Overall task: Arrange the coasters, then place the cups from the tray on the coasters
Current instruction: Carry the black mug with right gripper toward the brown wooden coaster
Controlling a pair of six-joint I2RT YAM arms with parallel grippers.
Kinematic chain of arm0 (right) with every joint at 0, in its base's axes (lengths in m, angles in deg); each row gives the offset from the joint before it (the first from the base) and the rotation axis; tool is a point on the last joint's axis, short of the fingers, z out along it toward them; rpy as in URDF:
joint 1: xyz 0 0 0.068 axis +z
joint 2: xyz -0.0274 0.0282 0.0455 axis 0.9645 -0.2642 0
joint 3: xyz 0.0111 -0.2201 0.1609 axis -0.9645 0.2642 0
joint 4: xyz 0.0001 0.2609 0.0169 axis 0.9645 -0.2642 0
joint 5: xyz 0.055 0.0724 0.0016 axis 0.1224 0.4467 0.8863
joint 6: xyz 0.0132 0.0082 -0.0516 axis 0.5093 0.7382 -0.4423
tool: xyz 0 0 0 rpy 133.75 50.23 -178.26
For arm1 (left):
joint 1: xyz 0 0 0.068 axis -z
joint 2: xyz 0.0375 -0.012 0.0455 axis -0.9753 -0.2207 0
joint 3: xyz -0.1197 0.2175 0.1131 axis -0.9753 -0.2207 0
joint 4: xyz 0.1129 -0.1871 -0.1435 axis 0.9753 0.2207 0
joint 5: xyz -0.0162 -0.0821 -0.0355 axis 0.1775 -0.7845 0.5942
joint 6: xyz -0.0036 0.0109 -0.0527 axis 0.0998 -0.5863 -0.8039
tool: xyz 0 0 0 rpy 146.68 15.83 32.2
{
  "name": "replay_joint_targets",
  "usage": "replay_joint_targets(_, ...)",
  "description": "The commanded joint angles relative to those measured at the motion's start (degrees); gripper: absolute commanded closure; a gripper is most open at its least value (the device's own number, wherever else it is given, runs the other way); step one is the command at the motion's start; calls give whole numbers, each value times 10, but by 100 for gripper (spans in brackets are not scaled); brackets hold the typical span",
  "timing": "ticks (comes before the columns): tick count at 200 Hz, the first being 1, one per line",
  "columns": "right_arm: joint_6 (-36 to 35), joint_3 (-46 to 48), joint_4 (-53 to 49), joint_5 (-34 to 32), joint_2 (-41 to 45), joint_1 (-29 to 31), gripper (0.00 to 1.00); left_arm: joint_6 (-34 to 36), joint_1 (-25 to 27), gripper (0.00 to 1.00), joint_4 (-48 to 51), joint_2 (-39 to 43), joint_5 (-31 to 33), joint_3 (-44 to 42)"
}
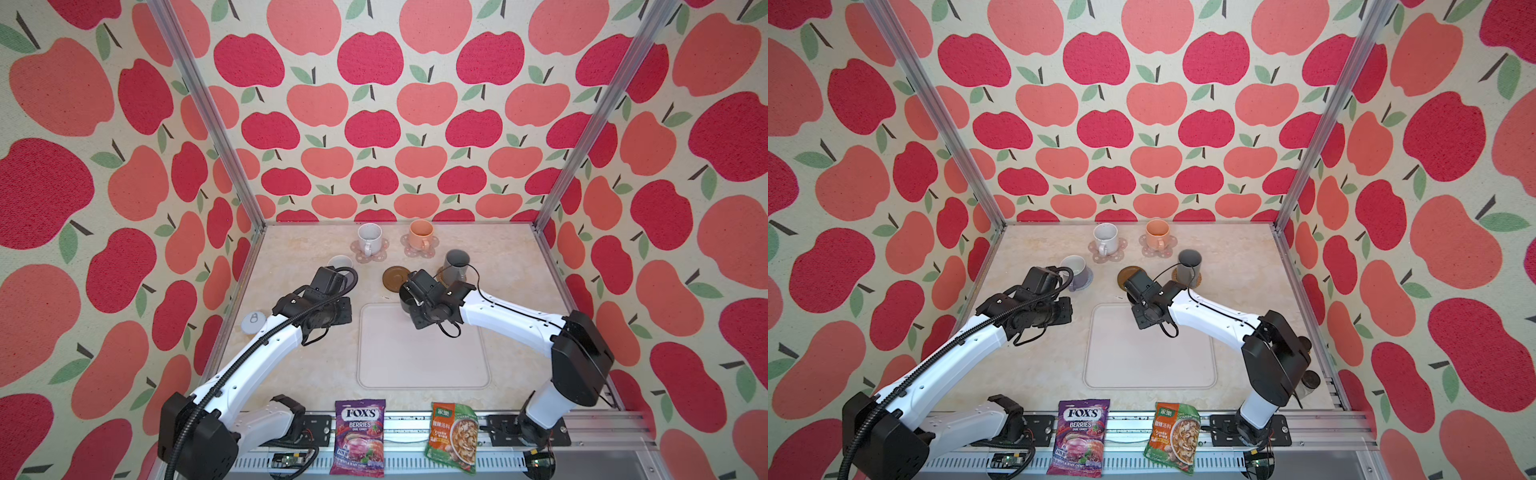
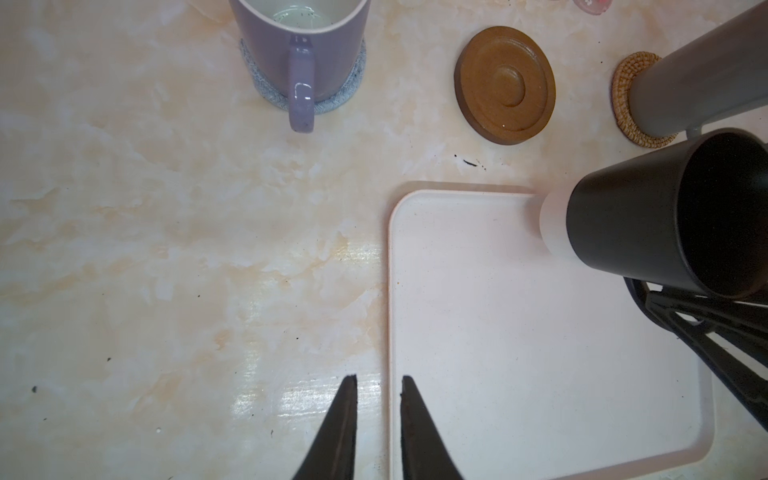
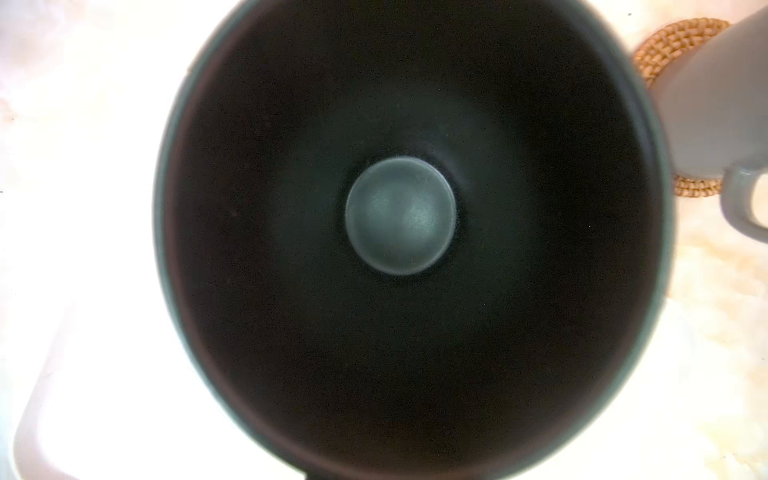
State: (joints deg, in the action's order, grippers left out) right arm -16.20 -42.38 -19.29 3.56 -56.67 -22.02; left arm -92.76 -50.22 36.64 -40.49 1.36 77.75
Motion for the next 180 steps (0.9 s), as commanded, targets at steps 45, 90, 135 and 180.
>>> replay_joint_targets(45, -7, -6, 40, -9, 35, -24, 100, -13, -2, 78, -16, -22, -12, -11)
replay_joint_targets(90, -8, -28, 65, 3, 17, -31, 100, -11, -2, 78, -19, -32, -13, -10)
replay_joint_targets(135, -8, -63, 81, 15, -16, -45, 100, -10, -2, 78, -21, -42, -14, -11)
replay_joint_targets(180, -8, -106, 87, 34, -55, -65, 100, -7, -3, 78, -24, -54, -11, -12)
